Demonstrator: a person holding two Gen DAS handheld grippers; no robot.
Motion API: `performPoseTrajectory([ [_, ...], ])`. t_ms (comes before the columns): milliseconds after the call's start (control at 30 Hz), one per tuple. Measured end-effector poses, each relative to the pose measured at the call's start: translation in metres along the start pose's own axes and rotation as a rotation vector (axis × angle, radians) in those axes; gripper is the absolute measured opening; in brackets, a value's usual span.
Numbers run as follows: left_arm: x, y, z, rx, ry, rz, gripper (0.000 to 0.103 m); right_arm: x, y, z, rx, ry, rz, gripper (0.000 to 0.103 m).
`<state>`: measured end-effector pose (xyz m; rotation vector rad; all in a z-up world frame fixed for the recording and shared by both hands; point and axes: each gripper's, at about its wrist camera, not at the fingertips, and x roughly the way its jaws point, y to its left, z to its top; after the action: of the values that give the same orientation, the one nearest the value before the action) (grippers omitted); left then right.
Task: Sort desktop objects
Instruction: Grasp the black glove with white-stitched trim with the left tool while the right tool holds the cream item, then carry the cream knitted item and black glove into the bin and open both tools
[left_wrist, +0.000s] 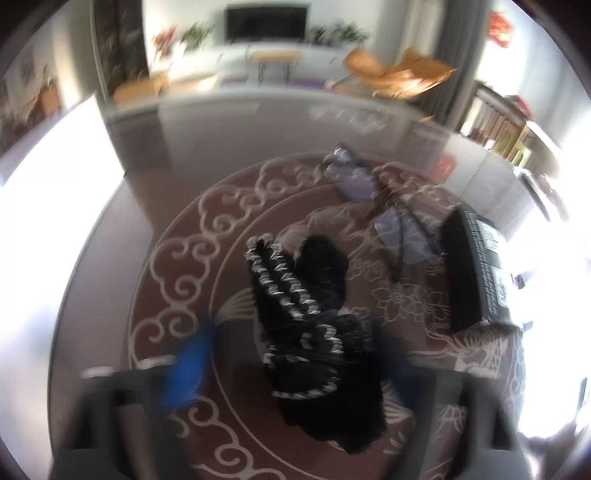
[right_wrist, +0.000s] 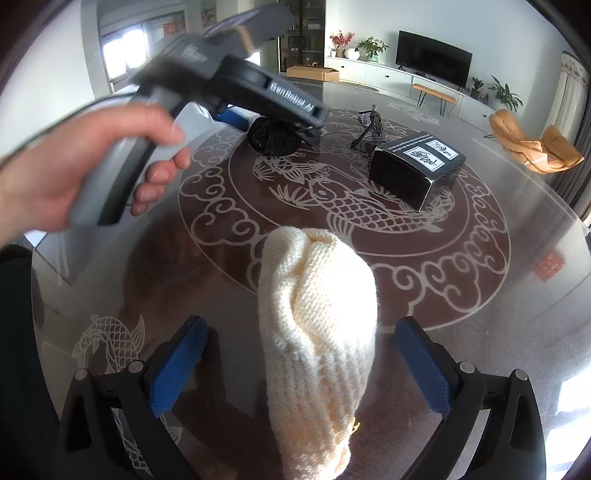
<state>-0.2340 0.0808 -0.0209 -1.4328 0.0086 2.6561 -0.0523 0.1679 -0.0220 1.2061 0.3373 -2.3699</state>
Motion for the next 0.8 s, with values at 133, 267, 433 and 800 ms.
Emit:
performPoseTrajectory([
  [133, -0.018, 0.0, -0.033, 0.094, -0.041, 0.012, 0.037, 0.004, 0.002, 0.001, 0.001, 0.0, 0.001, 0.101],
  [267, -0.052, 0.024, -0.088, 0.075, -0.024, -0.001, 0.037, 0.005, 0.002, 0.001, 0.001, 0.0, 0.001, 0.101],
  [433, -0.082, 0.056, -0.136, -0.002, -0.084, 0.028, 0.042, -0.001, -0.007, 0.0, 0.038, -0.033, 0.097, 0.101],
  [800, -0.08, 0.042, -0.138, 0.073, -0.06, 0.004, 0.077, -0.035, -0.091, -0.028, 0.516, -0.133, 0.068, 0.096],
])
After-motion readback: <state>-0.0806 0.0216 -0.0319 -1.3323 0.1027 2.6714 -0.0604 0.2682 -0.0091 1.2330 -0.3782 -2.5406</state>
